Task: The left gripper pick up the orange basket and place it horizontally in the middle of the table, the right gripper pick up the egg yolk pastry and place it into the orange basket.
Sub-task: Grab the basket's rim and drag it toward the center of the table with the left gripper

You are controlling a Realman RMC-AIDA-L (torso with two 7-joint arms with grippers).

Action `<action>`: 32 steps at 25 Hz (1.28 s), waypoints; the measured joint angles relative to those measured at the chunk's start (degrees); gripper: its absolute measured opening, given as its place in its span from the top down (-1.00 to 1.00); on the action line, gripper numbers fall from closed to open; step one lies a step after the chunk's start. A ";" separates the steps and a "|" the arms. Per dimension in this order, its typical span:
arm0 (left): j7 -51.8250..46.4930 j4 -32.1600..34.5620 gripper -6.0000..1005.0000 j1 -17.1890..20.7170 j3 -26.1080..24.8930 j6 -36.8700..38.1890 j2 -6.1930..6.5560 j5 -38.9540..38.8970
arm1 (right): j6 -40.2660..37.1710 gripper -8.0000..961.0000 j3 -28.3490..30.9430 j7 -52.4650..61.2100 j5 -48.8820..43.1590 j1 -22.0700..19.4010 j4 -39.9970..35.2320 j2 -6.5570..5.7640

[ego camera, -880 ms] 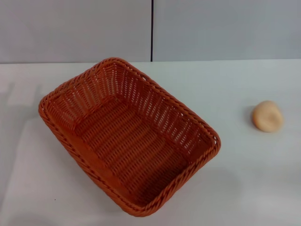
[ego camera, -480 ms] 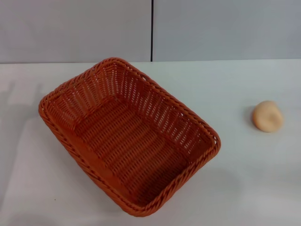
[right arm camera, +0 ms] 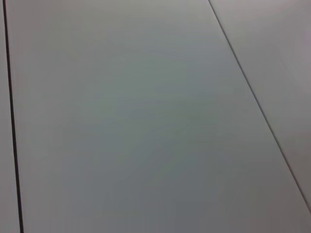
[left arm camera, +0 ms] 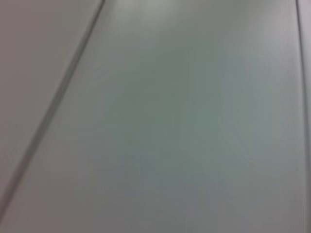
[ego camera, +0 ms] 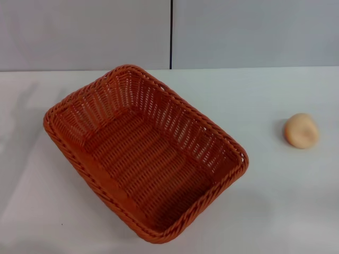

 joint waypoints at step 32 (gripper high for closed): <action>-74.41 66.84 -0.45 -17.04 39.68 -21.90 2.31 46.53 | 1.40 -0.09 0.62 0.79 0.00 -2.52 2.28 0.60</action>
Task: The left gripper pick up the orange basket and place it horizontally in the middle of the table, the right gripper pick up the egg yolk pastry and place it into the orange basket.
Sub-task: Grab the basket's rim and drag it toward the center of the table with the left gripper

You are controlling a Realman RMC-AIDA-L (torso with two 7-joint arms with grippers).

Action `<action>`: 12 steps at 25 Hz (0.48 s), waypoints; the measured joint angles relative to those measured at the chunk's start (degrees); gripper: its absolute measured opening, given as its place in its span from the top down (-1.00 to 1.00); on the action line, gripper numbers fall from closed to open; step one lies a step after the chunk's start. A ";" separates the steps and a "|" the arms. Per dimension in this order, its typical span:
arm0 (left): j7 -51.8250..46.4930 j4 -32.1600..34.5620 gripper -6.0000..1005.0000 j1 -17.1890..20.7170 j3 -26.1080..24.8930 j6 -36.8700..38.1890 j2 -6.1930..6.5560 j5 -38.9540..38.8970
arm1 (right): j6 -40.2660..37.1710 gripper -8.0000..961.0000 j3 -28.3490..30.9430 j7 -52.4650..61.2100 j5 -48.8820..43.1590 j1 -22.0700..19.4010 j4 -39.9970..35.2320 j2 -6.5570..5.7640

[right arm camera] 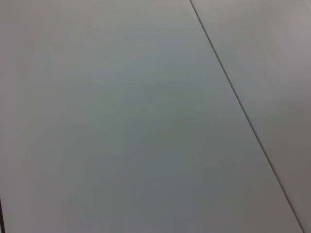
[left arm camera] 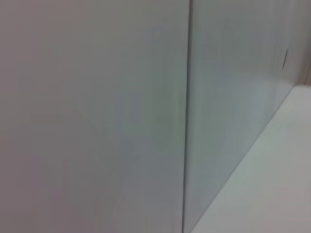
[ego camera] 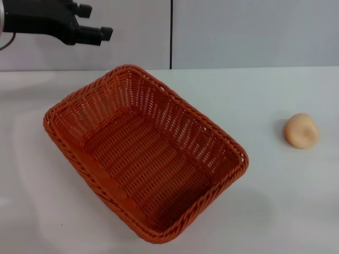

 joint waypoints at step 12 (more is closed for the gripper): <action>-2.28 -3.07 -0.43 -1.75 1.33 -2.95 -1.94 11.86 | -0.32 -0.09 0.09 0.76 0.00 -0.50 0.11 0.06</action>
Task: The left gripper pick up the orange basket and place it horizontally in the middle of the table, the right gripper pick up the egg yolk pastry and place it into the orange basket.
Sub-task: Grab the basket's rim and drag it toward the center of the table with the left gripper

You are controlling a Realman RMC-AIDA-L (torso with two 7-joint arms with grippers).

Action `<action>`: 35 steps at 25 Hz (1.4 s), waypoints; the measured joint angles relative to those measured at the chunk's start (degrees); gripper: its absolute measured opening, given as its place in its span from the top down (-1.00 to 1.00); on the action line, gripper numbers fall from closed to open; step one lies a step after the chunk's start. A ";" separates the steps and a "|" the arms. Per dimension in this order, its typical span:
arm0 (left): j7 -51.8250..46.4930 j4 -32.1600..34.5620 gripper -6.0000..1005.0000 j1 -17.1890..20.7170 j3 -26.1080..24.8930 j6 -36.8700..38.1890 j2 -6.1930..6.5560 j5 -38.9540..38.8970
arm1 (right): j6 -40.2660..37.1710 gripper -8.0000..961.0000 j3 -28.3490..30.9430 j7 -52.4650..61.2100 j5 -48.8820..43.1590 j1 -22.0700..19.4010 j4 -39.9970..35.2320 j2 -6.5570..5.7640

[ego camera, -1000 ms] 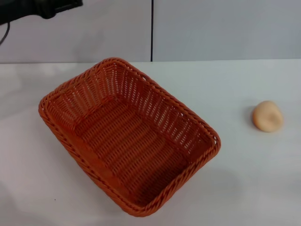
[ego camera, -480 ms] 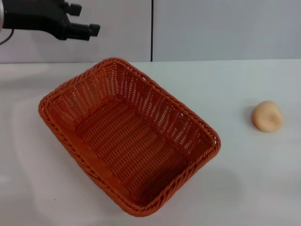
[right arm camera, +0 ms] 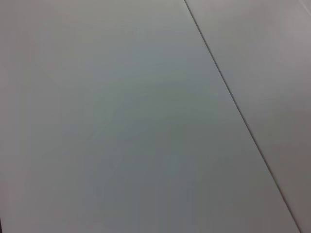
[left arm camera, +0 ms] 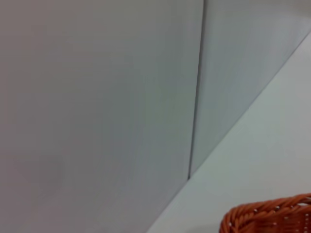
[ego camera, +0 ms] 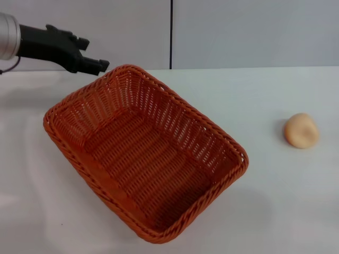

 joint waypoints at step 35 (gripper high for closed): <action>-0.95 -12.80 0.07 -2.55 1.63 -7.51 -0.23 5.35 | 0.50 -0.09 0.18 0.00 0.62 0.03 -0.01 -0.03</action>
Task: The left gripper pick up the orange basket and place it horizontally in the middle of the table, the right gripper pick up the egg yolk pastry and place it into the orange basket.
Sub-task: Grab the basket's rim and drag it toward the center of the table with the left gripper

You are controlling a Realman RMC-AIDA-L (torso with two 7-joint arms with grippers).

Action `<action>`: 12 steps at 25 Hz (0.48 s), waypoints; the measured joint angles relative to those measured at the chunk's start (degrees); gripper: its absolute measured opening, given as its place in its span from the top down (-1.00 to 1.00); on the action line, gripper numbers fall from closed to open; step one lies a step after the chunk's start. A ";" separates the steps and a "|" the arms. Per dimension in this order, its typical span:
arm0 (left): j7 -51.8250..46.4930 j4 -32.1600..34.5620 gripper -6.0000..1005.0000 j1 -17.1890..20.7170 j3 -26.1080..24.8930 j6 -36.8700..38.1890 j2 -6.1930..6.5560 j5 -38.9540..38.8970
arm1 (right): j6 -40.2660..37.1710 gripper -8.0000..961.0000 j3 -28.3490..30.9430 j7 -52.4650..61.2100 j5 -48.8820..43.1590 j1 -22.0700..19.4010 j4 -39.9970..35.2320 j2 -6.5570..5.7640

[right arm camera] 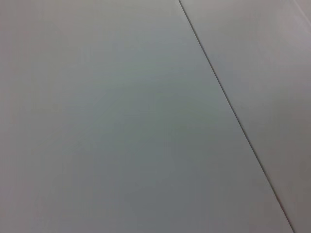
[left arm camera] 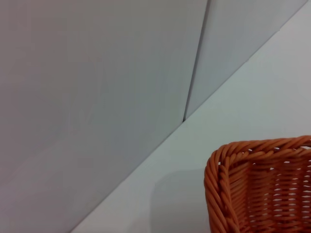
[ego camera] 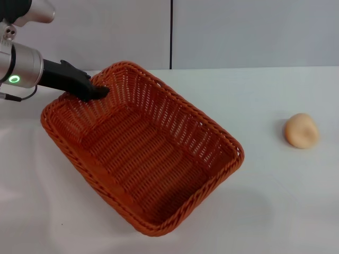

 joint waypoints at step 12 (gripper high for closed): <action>-3.56 1.31 0.58 0.82 -0.06 2.50 0.08 -4.28 | 1.21 -0.10 0.08 0.00 -0.10 -0.02 0.09 0.03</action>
